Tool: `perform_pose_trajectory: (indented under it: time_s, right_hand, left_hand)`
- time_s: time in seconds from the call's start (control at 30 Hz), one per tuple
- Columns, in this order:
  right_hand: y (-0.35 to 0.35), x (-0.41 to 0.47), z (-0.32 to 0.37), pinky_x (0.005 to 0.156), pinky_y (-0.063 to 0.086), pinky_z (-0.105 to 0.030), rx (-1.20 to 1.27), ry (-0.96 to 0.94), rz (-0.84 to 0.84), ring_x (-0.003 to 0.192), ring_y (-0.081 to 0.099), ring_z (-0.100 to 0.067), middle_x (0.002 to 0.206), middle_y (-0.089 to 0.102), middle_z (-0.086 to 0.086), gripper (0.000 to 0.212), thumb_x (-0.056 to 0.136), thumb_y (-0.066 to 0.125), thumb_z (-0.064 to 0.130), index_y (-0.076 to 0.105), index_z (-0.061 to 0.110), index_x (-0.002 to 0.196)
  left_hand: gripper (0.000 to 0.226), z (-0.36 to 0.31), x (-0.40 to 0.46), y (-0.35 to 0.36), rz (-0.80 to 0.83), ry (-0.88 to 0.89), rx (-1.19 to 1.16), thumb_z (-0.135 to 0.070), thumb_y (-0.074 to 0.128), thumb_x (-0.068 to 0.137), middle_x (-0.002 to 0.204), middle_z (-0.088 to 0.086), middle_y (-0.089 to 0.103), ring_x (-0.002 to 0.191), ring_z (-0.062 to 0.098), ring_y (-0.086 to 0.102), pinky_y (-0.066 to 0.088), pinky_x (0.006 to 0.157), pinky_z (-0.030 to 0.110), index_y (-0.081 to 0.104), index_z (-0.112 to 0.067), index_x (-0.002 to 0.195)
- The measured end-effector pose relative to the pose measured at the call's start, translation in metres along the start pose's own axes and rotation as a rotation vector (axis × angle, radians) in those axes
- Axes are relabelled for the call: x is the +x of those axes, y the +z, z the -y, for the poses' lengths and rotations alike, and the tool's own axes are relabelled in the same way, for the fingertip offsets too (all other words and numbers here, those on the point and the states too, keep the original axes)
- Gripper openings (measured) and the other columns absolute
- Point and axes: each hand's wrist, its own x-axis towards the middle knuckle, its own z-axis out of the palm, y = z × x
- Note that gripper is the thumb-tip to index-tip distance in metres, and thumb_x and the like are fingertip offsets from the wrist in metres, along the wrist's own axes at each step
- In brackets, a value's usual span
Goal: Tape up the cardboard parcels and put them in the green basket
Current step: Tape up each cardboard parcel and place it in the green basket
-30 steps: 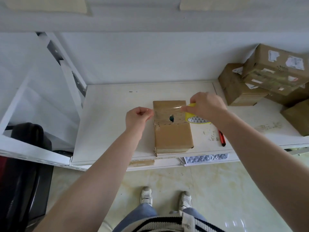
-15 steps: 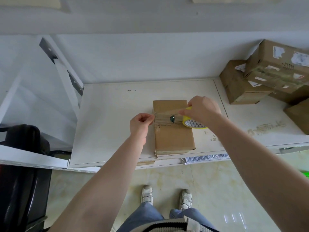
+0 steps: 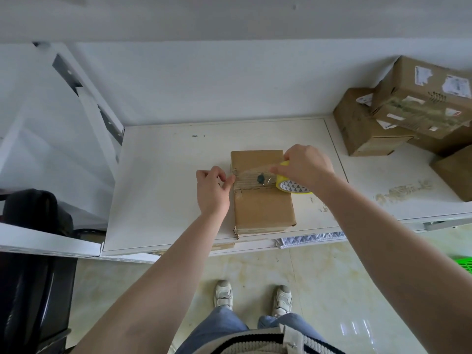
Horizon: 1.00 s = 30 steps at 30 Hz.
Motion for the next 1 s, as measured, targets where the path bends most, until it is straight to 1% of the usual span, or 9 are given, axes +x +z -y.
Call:
perform_pose_trajectory:
  time_s: [0.13, 0.23, 0.3, 0.4, 0.57, 0.63, 0.73, 0.9, 1.0]
  right_hand:
    - [0.001, 0.0, 0.001, 0.048, 0.03, -0.024, -0.012, -0.002, 0.001, 0.07, 0.057, -0.019, 0.074, 0.06, 0.001, 0.051, 0.082, 0.058, 0.068, 0.063, 0.017, 0.083]
    - [0.0, -0.001, 0.001, 0.047, 0.029, -0.024, -0.003, 0.008, 0.0, 0.061, 0.053, -0.016, 0.068, 0.057, 0.001, 0.048, 0.083, 0.06, 0.064, 0.058, 0.018, 0.071]
    - [0.001, -0.003, 0.002, 0.047, 0.031, -0.024, -0.012, 0.002, -0.005, 0.063, 0.055, -0.017, 0.066, 0.056, 0.001, 0.048, 0.084, 0.059, 0.064, 0.061, 0.017, 0.075]
    - [0.002, -0.004, 0.003, 0.048, 0.032, -0.025, -0.027, -0.002, -0.014, 0.069, 0.058, -0.019, 0.069, 0.057, 0.003, 0.048, 0.084, 0.058, 0.064, 0.063, 0.017, 0.082]
    - [0.003, -0.004, 0.002, 0.051, 0.036, -0.025, -0.052, -0.052, -0.005, 0.074, 0.059, -0.019, 0.076, 0.061, 0.002, 0.053, 0.084, 0.056, 0.069, 0.065, 0.016, 0.089]
    - [0.0, -0.003, -0.004, 0.052, 0.035, -0.026, -0.008, -0.1, 0.024, 0.073, 0.057, -0.019, 0.074, 0.058, 0.005, 0.051, 0.083, 0.054, 0.071, 0.06, 0.021, 0.076]
    - [-0.009, 0.0, -0.023, 0.049, 0.03, -0.026, 0.057, -0.122, 0.018, 0.06, 0.052, -0.017, 0.06, 0.052, 0.004, 0.054, 0.083, 0.054, 0.069, 0.052, 0.021, 0.058]
    - [0.0, 0.004, -0.044, 0.049, 0.036, -0.024, -0.004, -0.08, -0.024, 0.059, 0.052, -0.011, 0.063, 0.057, 0.003, 0.05, 0.081, 0.057, 0.069, 0.061, 0.023, 0.064]
    - [0.0, 0.012, -0.045, 0.048, 0.032, -0.023, 0.028, -0.055, 0.02, 0.059, 0.054, -0.015, 0.061, 0.056, 0.002, 0.053, 0.077, 0.061, 0.071, 0.057, 0.021, 0.058]
  left_hand:
    - [0.021, 0.0, -0.003, -0.001, -0.055, 0.106, 0.224, -0.032, 0.061, 0.095, 0.102, 0.006, 0.046, 0.089, 0.025, 0.049, 0.043, 0.065, 0.035, 0.061, -0.013, 0.086]
    - [0.028, 0.001, -0.004, 0.0, -0.029, 0.203, 0.406, -0.03, 0.049, 0.101, 0.099, 0.01, 0.05, 0.086, 0.029, 0.048, 0.042, 0.07, 0.038, 0.065, -0.01, 0.091]
    - [0.034, 0.001, -0.006, 0.003, -0.006, 0.232, 0.475, -0.029, 0.04, 0.104, 0.098, 0.01, 0.053, 0.082, 0.027, 0.044, 0.038, 0.071, 0.035, 0.066, -0.01, 0.095]
    - [0.043, -0.003, -0.004, 0.005, 0.022, 0.229, 0.503, -0.035, 0.03, 0.105, 0.091, 0.007, 0.057, 0.078, 0.025, 0.043, 0.037, 0.069, 0.035, 0.064, -0.012, 0.091]
    - [0.04, -0.002, 0.0, 0.011, 0.115, 0.171, 0.53, -0.039, 0.025, 0.105, 0.082, 0.001, 0.061, 0.078, 0.029, 0.058, 0.038, 0.062, 0.034, 0.056, -0.02, 0.089]
    - [0.037, 0.0, 0.0, 0.013, 0.14, 0.112, 0.487, -0.04, 0.022, 0.106, 0.07, -0.006, 0.055, 0.072, 0.027, 0.057, 0.037, 0.06, 0.033, 0.048, -0.025, 0.084]
    - [0.037, 0.001, -0.001, 0.014, 0.143, 0.077, 0.451, -0.041, 0.021, 0.106, 0.061, -0.009, 0.046, 0.064, 0.024, 0.051, 0.032, 0.06, 0.032, 0.043, -0.027, 0.079]
    - [0.038, -0.001, -0.004, 0.02, 0.155, 0.071, 0.434, -0.039, 0.023, 0.106, 0.06, -0.01, 0.051, 0.064, 0.02, 0.051, 0.034, 0.064, 0.032, 0.046, -0.026, 0.079]
    - [0.038, -0.003, -0.004, 0.021, 0.15, 0.074, 0.46, -0.039, 0.022, 0.106, 0.061, -0.009, 0.049, 0.066, 0.023, 0.051, 0.034, 0.066, 0.033, 0.047, -0.025, 0.081]
